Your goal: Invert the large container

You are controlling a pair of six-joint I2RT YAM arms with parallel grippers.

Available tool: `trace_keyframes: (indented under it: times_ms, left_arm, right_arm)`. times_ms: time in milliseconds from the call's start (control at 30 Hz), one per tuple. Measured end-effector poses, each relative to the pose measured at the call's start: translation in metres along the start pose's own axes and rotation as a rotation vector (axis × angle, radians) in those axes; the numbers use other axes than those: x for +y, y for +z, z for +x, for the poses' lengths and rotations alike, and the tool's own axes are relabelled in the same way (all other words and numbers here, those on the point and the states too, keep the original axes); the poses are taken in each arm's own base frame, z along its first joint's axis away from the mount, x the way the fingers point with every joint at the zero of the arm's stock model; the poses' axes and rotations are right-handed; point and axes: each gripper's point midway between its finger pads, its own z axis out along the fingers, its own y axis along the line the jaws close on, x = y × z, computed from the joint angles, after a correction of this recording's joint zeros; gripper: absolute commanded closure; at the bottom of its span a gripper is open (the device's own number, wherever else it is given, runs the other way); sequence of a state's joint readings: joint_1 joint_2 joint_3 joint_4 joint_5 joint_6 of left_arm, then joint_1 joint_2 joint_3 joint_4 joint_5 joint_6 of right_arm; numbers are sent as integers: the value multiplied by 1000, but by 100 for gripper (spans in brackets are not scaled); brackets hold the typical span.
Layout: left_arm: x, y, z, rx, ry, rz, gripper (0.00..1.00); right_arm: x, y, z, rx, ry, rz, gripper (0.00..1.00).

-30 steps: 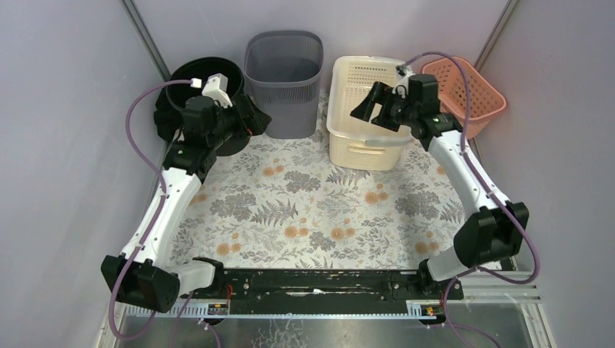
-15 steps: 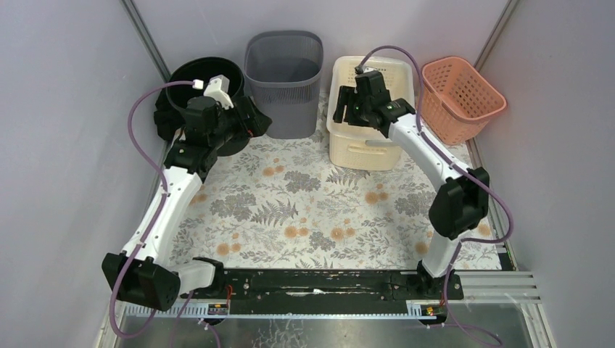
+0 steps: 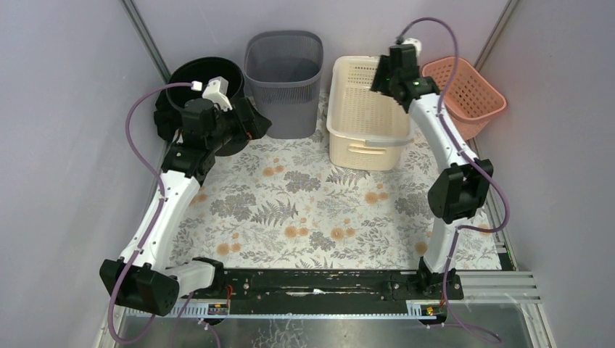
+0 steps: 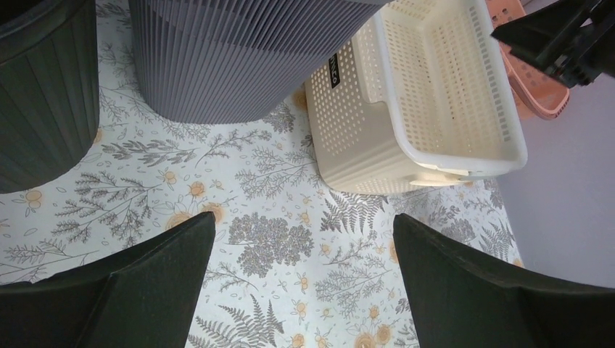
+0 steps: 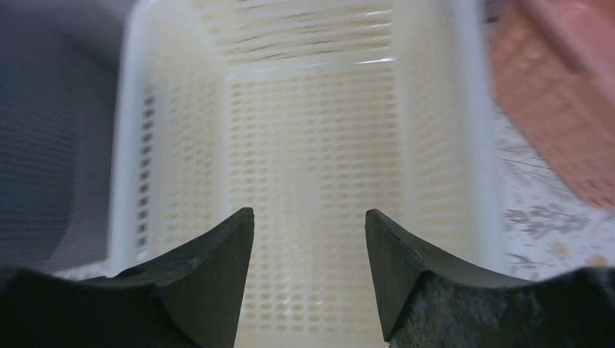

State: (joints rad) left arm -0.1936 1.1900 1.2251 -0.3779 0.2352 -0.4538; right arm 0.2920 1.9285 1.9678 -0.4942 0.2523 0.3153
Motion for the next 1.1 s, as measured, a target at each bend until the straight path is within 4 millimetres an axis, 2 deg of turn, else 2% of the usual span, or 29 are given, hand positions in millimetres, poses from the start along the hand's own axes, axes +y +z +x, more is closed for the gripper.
trace_keyframes:
  times_ms: [100, 233, 333, 400, 500, 600, 733, 1000, 1067, 1100]
  left_arm:
    - [-1, -1, 4, 8, -1, 9, 0]
    - [-1, -1, 7, 21, -3, 16, 0]
    - [-2, 0, 9, 29, -4, 22, 0]
    - [-1, 1, 10, 35, -5, 24, 0]
    - [0, 6, 14, 51, -9, 24, 0]
    - [1, 9, 17, 66, -13, 25, 0]
    - [2, 10, 19, 72, -15, 26, 0]
    - [6, 17, 25, 95, -21, 19, 0]
    - [7, 19, 26, 101, -23, 16, 0]
    - [7, 20, 27, 103, -24, 15, 0]
  right_arm:
    - [-51, 7, -13, 2, 38, 81, 38]
    - [-118, 18, -15, 34, 89, 197, 40]
    - [-143, 31, -8, 71, 101, 237, 46]
    - [-146, 40, 2, 109, 96, 236, 49]
    - [-138, 53, 4, 119, 91, 198, 52]
    - [-135, 61, 19, 165, 82, 182, 60]
    - [-133, 69, 36, 206, 75, 161, 80]
    - [-128, 68, 36, 206, 53, 125, 85]
    - [-129, 64, 36, 209, 60, 127, 83]
    - [-130, 63, 37, 212, 64, 128, 78]
